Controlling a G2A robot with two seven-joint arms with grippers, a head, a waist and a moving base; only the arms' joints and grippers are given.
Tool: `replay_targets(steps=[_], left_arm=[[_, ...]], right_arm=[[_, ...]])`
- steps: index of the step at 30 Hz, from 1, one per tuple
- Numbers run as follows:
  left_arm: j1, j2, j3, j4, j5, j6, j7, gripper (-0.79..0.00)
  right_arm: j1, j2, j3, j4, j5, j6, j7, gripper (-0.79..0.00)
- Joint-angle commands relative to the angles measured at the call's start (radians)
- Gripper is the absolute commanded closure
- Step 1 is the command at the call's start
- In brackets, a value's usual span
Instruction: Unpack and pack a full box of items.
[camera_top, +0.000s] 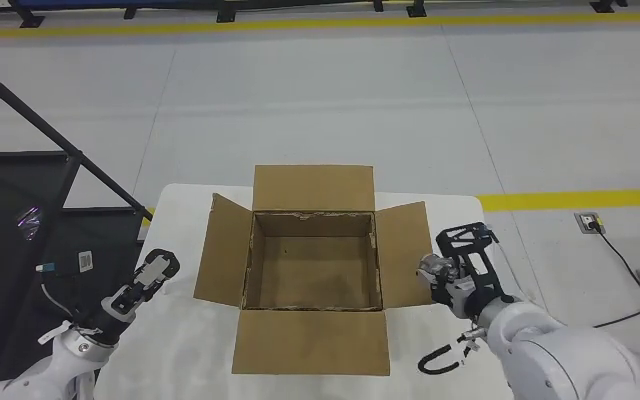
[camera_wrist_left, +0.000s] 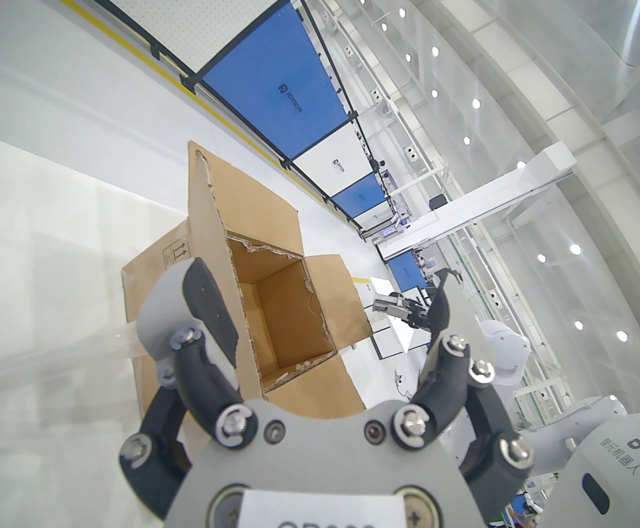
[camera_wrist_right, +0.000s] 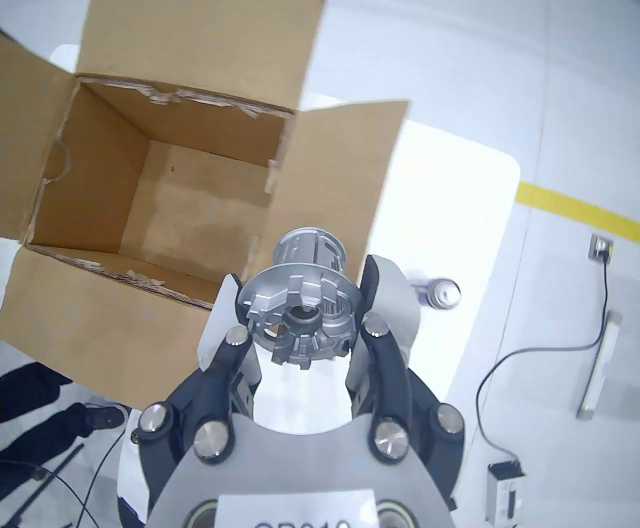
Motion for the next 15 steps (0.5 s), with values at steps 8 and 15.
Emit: replay_targets(steps=[8,15], left_arm=[[0.0,0.0,0.0,0.0,0.0,0.0,0.0,-0.785],[0.0,0.0,0.0,0.0,0.0,0.0,0.0,-0.785]], right_arm=[[-0.1,0.014,0.176,0.301,0.167,-0.068,-0.039,0.0],[-0.022,0.022,0.148,0.545,0.146,-0.056,-0.069,0.0]])
